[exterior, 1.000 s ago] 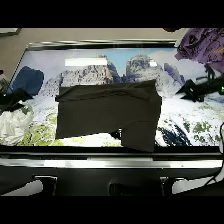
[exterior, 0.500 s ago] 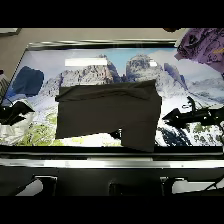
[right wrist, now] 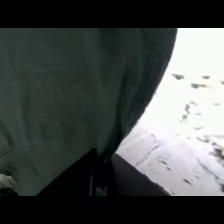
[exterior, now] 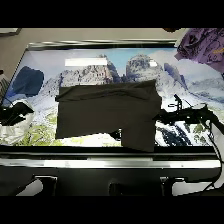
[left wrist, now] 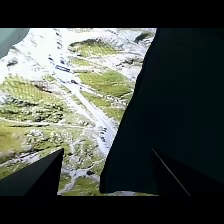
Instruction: Fold the clothes and pants, and hang the long-sleeved shirts on hangers.
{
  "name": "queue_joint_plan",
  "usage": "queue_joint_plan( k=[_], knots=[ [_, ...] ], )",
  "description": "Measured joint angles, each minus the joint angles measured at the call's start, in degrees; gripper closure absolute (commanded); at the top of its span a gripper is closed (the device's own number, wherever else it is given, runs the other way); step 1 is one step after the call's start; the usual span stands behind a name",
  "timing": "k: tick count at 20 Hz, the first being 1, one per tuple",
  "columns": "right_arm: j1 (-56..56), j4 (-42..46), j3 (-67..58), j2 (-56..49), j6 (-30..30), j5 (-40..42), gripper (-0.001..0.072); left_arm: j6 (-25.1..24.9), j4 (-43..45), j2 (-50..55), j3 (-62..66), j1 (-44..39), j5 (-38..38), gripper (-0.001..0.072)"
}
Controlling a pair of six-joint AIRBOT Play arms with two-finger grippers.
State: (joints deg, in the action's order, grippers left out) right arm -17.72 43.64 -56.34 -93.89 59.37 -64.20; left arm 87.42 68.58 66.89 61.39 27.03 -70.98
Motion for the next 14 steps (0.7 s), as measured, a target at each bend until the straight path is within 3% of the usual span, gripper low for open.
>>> queue_joint_plan(
  k=[5, 14],
  knots=[
    [0.8, 1.5, 0.2, 1.9, 1.0, -0.9, 0.0676, -0.7, -1.8, 0.0, -2.5, 0.9, -2.2, 0.0100],
    [0.9, 0.7, 0.2, 7.6, 5.4, -4.6, 0.0676, -13.2, -12.0, 0.2, -21.5, 6.3, 1.4, 0.0100]
  ],
)
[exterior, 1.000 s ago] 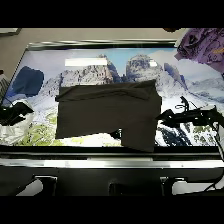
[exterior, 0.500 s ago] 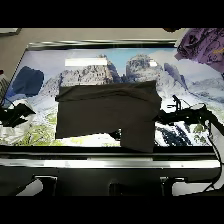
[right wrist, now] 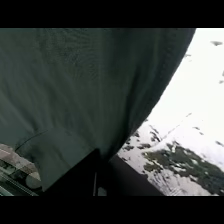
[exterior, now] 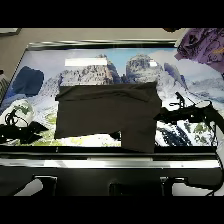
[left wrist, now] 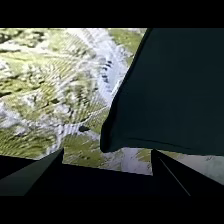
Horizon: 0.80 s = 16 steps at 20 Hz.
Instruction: Fold the clothes and pants, and hang the long-sleeved shirts on hangers.
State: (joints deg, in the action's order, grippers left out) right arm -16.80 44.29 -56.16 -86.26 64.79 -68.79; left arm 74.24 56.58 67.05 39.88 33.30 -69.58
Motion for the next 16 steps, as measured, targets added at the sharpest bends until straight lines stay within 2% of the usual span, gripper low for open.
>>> queue_joint_plan(
  k=[8, 11, 14, 15, 16],
  knots=[
    [0.0, -0.2, 0.0, 1.2, 2.4, -3.1, 0.0676, -5.9, -6.8, 3.6, -5.0, 0.0, 2.6, 0.0101],
    [0.0, -0.2, 0.0, 1.8, 3.0, -3.5, 0.0676, -6.4, -8.5, 5.2, -5.2, -1.5, 3.7, 0.0102],
    [0.0, -0.2, 0.0, 2.4, 3.3, -3.6, 0.0676, -6.6, -9.8, 6.8, -5.2, -3.5, 4.5, 0.0137],
    [0.0, -0.2, 0.0, 2.7, 3.4, -3.7, 0.0676, -6.4, -10.0, 7.2, -5.3, -4.1, 5.1, 0.0301],
    [0.0, -0.2, 0.0, 3.0, 3.4, -3.7, 0.0676, -6.3, -9.7, 7.7, -5.3, -4.6, 6.0, 0.0414]
  ],
)
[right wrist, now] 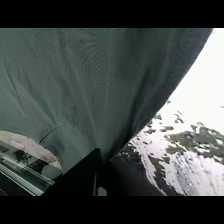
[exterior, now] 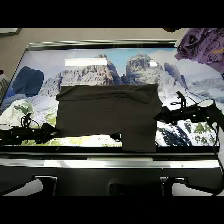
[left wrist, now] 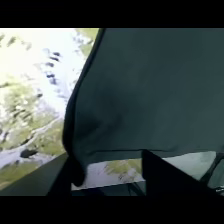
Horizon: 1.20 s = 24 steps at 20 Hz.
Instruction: Fold the clothes and pants, and hang the long-sleeved shirts on hangers.
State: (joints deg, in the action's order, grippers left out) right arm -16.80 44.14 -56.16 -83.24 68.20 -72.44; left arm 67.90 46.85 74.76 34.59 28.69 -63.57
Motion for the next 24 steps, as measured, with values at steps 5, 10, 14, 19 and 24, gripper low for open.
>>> queue_joint_plan(
  k=[5, 10, 14, 19, 24],
  knots=[
    [0.0, 0.0, 0.0, 2.3, 0.4, -0.3, 0.0677, 0.2, 0.4, 1.2, 0.0, -1.5, 2.0, 0.0692],
    [1.7, -1.6, -0.4, 6.3, 1.3, -0.9, 0.0678, 1.1, -0.9, 0.0, 3.9, -4.2, 2.0, 0.0694],
    [5.5, -2.4, -6.9, 8.9, 2.0, 0.7, 0.0678, 4.6, -1.3, -2.8, 15.1, -7.9, 1.3, 0.0695],
    [7.3, -2.2, -27.7, 9.9, 5.6, 2.4, 0.0678, 14.3, 6.4, -6.0, 42.3, -10.8, 1.2, 0.0695],
    [7.6, 3.7, -49.7, 15.2, 9.1, 0.1, 0.0678, 24.5, 20.4, -10.6, 68.8, -11.8, -2.3, 0.0695]
  ],
)
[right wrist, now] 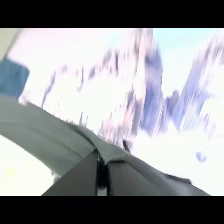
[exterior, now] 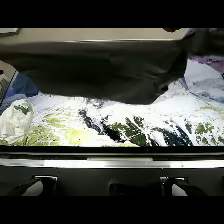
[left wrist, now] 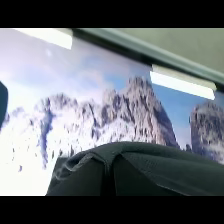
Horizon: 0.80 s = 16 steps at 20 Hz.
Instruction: Fold the clothes and pants, and hang the long-sleeved shirts on hangers.
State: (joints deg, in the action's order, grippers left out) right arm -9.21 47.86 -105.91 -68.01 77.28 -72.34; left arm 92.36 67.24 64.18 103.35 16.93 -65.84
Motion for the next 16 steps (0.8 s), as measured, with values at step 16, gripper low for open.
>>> queue_joint_plan(
  k=[16],
  knots=[
    [0.1, 17.8, -8.3, 14.0, 14.6, -9.2, 0.0678, 4.5, 17.9, -13.6, 3.7, -0.2, -19.6, 0.0695]
  ],
)
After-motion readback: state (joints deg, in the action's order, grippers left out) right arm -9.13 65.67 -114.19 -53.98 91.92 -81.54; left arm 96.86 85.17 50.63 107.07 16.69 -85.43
